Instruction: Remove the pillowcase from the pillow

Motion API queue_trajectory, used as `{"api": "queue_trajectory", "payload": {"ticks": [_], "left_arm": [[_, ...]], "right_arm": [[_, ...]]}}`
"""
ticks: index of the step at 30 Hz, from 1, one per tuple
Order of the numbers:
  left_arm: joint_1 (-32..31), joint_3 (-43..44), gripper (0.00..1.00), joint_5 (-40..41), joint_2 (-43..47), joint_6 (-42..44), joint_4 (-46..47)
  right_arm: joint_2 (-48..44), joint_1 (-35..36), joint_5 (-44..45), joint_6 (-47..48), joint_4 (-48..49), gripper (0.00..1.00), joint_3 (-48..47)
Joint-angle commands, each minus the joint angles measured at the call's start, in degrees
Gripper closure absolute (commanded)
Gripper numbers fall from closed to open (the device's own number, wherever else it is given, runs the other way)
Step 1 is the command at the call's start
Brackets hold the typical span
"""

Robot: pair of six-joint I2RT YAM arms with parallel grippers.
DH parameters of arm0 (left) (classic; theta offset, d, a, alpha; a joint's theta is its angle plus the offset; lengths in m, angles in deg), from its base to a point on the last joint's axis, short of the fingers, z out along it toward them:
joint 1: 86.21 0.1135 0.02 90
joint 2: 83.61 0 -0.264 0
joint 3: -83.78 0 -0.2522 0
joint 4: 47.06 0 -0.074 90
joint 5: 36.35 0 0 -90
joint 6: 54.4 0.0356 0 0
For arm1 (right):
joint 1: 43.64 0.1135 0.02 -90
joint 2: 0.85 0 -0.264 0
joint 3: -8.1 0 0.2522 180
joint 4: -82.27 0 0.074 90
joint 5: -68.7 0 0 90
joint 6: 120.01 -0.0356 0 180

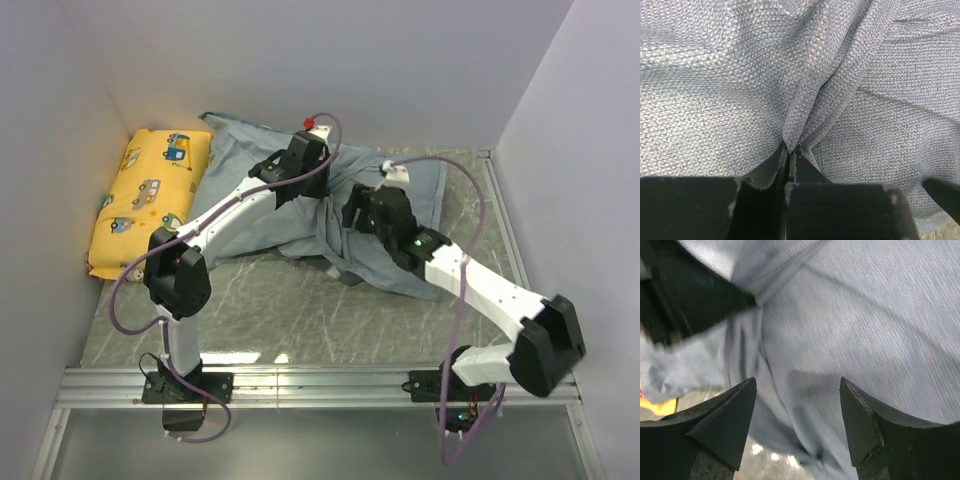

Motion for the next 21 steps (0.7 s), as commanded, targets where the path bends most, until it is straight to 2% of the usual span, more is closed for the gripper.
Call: {"api": "queue_trajectory", "payload": {"ticks": [1, 4, 7, 8, 10, 11, 13, 14, 17, 21], "left_arm": [[0.8, -0.8, 1.0, 1.0, 3.1, -0.8, 0.6], [1.0, -1.2, 1.0, 1.2, 3.1, -0.9, 0.6], [1.7, -1.2, 1.0, 1.4, 3.4, -0.9, 0.2], [2.2, -1.1, 1.0, 1.6, 3.5, -0.9, 0.0], [2.8, -0.7, 0.99, 1.5, 3.8, -0.8, -0.3], [3.4, -0.6, 0.98, 1.5, 3.9, -0.7, -0.5], [3.8, -0.4, 0.96, 1.5, 4.3, -0.5, -0.8], [4.2, -0.4, 0.95, 1.3, 4.5, -0.4, -1.0], [5.0, -0.5, 0.93, 1.3, 5.2, -0.6, -1.1], [6.4, -1.0, 0.94, 2.3, 5.2, -1.1, -2.0]], "right_arm": [[7.5, -0.1, 1.2, 2.4, -6.8, 0.26, -8.2], [12.8, -0.1, 2.1, 3.5, -8.3, 0.26, -12.8], [16.9, -0.3, 3.7, 5.0, -11.2, 0.38, -16.2], [17.4, -0.6, 4.6, 5.4, -11.8, 0.47, -16.5], [17.1, -2.0, 4.2, 5.6, -12.1, 0.57, -16.0], [16.7, -2.6, 3.3, 5.6, -12.0, 0.66, -15.5], [15.0, -4.2, 2.8, 5.8, -11.8, 0.75, -14.2], [14.5, -4.5, 2.9, 5.8, -12.0, 0.84, -14.0], [11.8, -6.1, 4.0, 6.1, -13.0, 0.92, -13.2], [8.4, -9.5, 6.5, 5.6, -15.1, 0.95, -11.1]]}}
